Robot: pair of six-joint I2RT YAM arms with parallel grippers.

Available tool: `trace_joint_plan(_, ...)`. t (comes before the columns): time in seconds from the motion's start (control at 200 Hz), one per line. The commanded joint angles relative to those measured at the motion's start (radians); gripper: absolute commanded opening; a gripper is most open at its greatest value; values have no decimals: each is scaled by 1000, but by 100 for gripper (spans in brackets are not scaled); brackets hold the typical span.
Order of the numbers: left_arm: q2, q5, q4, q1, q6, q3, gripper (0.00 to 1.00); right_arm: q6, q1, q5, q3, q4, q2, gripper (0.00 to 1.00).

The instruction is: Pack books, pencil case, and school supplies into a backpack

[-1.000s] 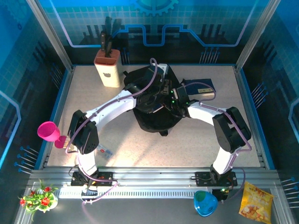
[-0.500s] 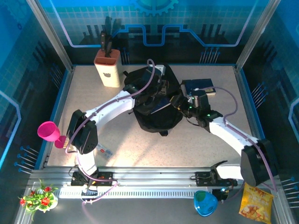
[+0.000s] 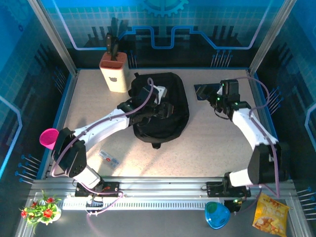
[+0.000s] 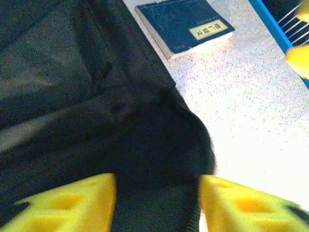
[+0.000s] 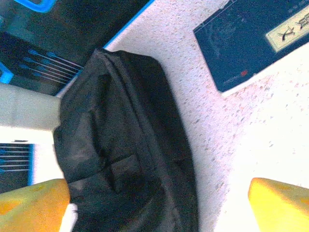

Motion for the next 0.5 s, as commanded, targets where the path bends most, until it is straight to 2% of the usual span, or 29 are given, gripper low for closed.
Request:
trace_joint_plan(0.0,-52,15,-20,8,2,-28,74,-43,-36,-29,90,-35,137,98)
trace_joint_plan(0.14,-84,-45,-4,11,-26,-53,91,-20,-61,-51,236,-25,325,95)
trace_joint_plan(0.195,-95,-66,1,12,-36,-64,96,-9,-64,-60,295,-31,400,94)
trace_joint_plan(0.28,-107,-88,0,15,-46,-73,99,11,-62,-88,390,-42,508,92)
trace_joint_plan(0.495,-124,-104,-10,17,-63,-78,99,60,-37,-104,601,-104,708,87)
